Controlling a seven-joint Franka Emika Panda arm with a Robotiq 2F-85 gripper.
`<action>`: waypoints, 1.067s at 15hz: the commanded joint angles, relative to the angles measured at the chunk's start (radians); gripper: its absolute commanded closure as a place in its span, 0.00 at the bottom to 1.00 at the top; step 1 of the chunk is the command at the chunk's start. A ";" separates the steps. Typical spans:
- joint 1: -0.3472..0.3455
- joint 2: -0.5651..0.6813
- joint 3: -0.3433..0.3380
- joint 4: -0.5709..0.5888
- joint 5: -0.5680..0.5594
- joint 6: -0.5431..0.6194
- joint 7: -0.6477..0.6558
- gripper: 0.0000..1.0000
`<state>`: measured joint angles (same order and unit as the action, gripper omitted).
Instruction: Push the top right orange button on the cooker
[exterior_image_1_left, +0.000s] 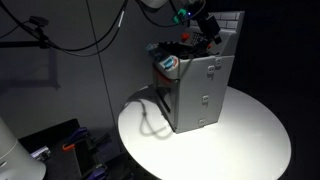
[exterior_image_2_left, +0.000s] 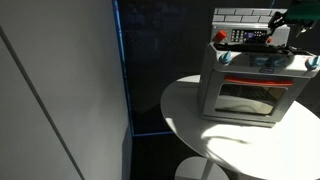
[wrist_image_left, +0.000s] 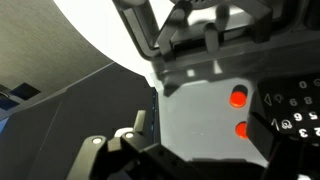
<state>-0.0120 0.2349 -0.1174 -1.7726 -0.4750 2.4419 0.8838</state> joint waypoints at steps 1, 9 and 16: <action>0.017 0.019 -0.023 0.037 0.003 -0.002 0.020 0.00; 0.013 -0.073 0.007 -0.028 0.098 -0.054 -0.069 0.00; 0.006 -0.162 0.054 -0.071 0.301 -0.169 -0.275 0.00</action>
<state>0.0000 0.1337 -0.0829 -1.8034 -0.2646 2.3321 0.7133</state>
